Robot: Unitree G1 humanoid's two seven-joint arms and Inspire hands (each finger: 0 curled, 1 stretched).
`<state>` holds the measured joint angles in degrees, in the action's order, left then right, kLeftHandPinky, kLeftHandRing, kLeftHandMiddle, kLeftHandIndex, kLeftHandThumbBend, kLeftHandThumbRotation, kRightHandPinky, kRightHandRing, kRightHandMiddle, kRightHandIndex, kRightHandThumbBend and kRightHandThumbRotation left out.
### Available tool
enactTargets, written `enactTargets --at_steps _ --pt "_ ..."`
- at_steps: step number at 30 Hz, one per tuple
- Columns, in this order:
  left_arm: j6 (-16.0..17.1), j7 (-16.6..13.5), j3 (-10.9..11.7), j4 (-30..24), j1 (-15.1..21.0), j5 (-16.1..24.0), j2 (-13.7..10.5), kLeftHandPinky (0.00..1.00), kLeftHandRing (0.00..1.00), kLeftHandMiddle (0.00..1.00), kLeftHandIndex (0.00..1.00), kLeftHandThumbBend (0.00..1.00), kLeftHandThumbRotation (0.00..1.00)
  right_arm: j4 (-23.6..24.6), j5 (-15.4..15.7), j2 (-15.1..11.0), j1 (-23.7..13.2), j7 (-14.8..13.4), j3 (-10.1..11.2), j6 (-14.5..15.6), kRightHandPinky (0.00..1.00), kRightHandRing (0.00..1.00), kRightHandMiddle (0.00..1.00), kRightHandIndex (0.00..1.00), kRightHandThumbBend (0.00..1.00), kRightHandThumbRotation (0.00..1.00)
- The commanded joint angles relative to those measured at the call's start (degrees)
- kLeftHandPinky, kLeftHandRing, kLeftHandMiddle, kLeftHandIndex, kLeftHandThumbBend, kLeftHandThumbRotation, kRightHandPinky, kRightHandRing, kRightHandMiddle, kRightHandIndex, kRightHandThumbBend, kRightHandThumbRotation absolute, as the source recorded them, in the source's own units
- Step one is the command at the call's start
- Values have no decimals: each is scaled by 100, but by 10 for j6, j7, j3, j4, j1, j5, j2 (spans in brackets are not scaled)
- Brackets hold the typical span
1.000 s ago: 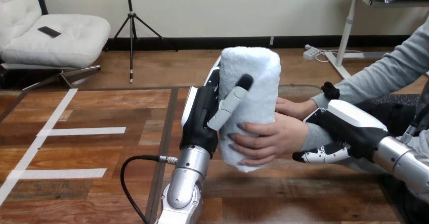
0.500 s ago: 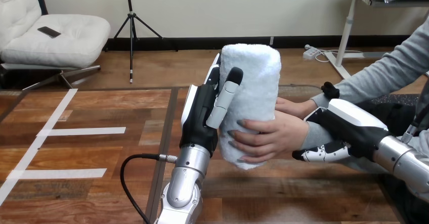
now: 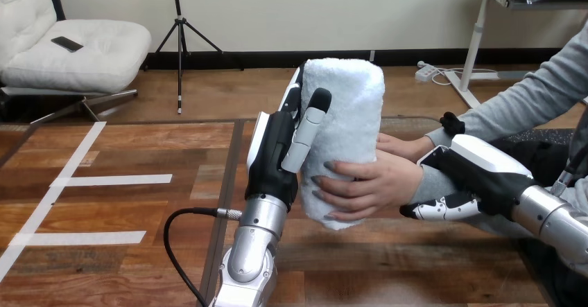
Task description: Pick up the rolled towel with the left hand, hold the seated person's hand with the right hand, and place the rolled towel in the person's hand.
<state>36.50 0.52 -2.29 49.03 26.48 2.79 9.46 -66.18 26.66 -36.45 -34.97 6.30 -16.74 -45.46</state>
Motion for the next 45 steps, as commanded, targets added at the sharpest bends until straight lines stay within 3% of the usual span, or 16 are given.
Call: enactTargets --at_steps 1,13,23,34,45 --pt "1 -1 -8 -35 5 7 1 100 100 99 96 92 93 26 -22 14 -22 -2 18 -2 30 32 36 38 60 45" --pt "-1 -6 -7 -41 4 9 -1 100 100 99 96 94 93 33 -41 13 -22 37 24 15 41 44 48 51 66 56" --pt "-6 -7 -6 -48 3 6 -1 100 100 99 96 94 93 42 -27 7 -24 46 18 36 54 59 62 63 69 69" --pt "-5 -4 -5 -49 3 4 -3 100 100 99 96 91 93 56 -13 1 -21 55 10 62 64 72 75 77 87 94" --pt "-6 -6 -6 -51 4 6 -4 100 100 99 96 92 94 59 -14 0 -21 72 12 72 68 79 81 84 99 100"
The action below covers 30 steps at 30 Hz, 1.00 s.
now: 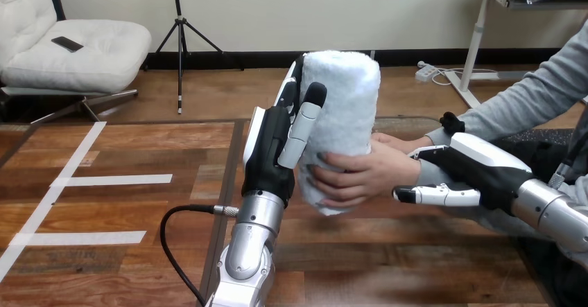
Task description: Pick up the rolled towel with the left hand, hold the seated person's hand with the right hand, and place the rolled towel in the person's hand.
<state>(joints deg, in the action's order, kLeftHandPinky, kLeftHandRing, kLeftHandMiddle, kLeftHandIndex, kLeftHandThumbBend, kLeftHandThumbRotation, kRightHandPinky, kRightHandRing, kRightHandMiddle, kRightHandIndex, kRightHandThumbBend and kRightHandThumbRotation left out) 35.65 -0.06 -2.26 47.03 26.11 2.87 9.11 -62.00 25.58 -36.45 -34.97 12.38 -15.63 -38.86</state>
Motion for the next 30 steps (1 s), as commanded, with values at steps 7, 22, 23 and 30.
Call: enactTargets --at_steps 7,22,23,30 --pt "3 0 -6 -31 8 5 -1 100 100 99 96 93 94 22 -16 0 -20 45 5 15 72 84 86 88 100 100" --pt "-6 1 -5 -44 4 2 -1 100 100 99 96 93 96 27 -57 3 -22 138 18 42 85 94 96 96 100 98" --pt "-7 1 -5 -46 3 1 -1 100 100 99 96 93 96 28 -61 4 -21 144 20 43 86 94 96 96 100 97" --pt "-15 4 -3 -57 -2 -5 0 100 100 99 96 93 96 31 -76 5 -19 163 26 43 87 96 98 97 100 95"
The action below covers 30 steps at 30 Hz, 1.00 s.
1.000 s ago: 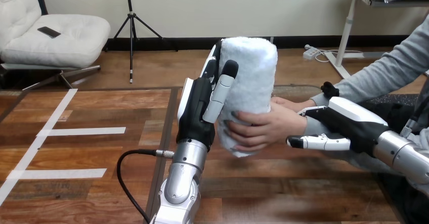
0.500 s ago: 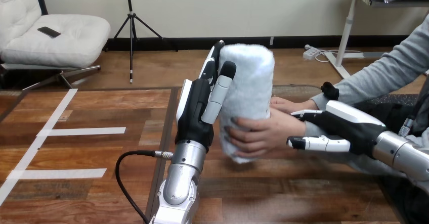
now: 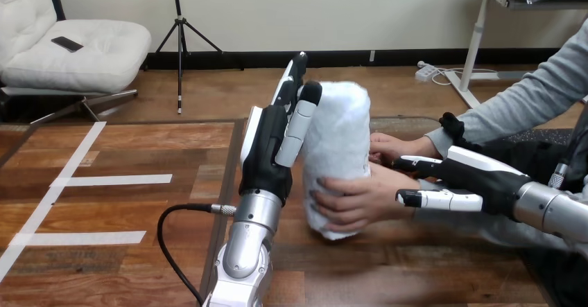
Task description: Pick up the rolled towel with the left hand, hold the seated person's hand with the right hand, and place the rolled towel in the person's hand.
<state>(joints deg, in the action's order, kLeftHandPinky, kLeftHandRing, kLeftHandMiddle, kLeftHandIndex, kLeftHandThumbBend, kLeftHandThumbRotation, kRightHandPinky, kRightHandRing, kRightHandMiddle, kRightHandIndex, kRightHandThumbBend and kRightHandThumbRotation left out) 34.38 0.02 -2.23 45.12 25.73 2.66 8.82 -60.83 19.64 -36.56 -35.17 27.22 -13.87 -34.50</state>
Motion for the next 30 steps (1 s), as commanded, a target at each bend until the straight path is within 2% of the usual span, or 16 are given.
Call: enactTargets --at_steps 1,7,13,22,25,30 --pt "-3 4 -4 -39 1 -3 2 100 100 99 96 93 96 20 -17 6 -16 16 10 0 87 96 98 97 100 95" --pt "-3 6 -1 -45 -4 -8 2 100 100 98 96 93 96 23 -28 7 -10 16 17 -11 87 94 97 97 100 98" --pt "-3 2 0 -54 -11 -8 2 100 100 98 95 94 96 18 -59 14 -3 23 34 -32 86 93 95 96 100 100" --pt "-8 -3 -2 -88 -34 -8 -1 100 99 97 94 95 96 25 -81 18 13 9 50 -52 83 92 95 95 100 100" --pt "-10 -5 -3 -107 -47 -5 -6 100 99 97 94 95 96 30 -109 25 23 20 66 -48 84 93 95 96 100 100" --pt "-5 -7 -5 -135 -67 -1 -16 99 98 96 93 95 97 44 -140 35 39 15 87 -48 88 95 96 96 100 100"
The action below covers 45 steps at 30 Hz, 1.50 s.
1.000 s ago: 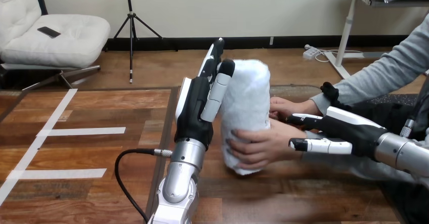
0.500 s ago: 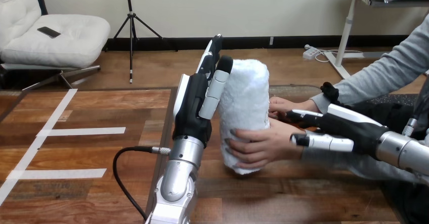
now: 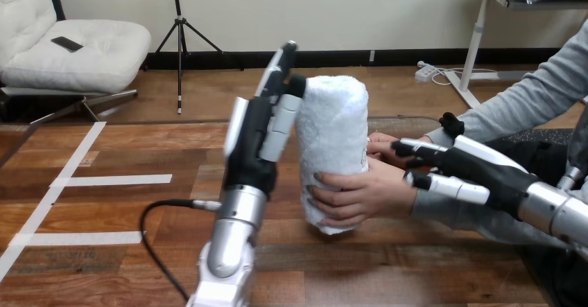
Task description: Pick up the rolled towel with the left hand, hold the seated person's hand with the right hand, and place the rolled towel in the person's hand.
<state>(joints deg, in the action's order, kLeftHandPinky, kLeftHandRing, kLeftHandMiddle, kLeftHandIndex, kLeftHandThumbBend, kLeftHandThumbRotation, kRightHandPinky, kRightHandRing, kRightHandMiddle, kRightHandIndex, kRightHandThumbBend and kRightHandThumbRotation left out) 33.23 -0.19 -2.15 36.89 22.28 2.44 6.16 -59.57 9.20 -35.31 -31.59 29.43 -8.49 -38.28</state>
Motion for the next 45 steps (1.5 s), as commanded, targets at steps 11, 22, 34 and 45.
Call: enactTargets --at_steps 11,22,34,45 --pt "11 10 -7 -127 -86 -9 -16 94 96 95 91 93 96 91 -111 57 47 -9 74 -2 98 98 96 96 100 100" --pt "9 36 -3 -212 -153 -32 -42 92 93 93 90 91 96 171 -212 107 90 11 114 18 100 100 100 100 100 100" --pt "8 73 9 -278 -225 -61 -66 91 92 92 90 92 94 300 -275 157 149 -9 136 56 100 100 100 100 100 100" --pt "15 87 25 -297 -265 -69 -86 91 93 93 91 85 93 410 -308 178 208 -4 132 92 100 100 99 100 100 100"
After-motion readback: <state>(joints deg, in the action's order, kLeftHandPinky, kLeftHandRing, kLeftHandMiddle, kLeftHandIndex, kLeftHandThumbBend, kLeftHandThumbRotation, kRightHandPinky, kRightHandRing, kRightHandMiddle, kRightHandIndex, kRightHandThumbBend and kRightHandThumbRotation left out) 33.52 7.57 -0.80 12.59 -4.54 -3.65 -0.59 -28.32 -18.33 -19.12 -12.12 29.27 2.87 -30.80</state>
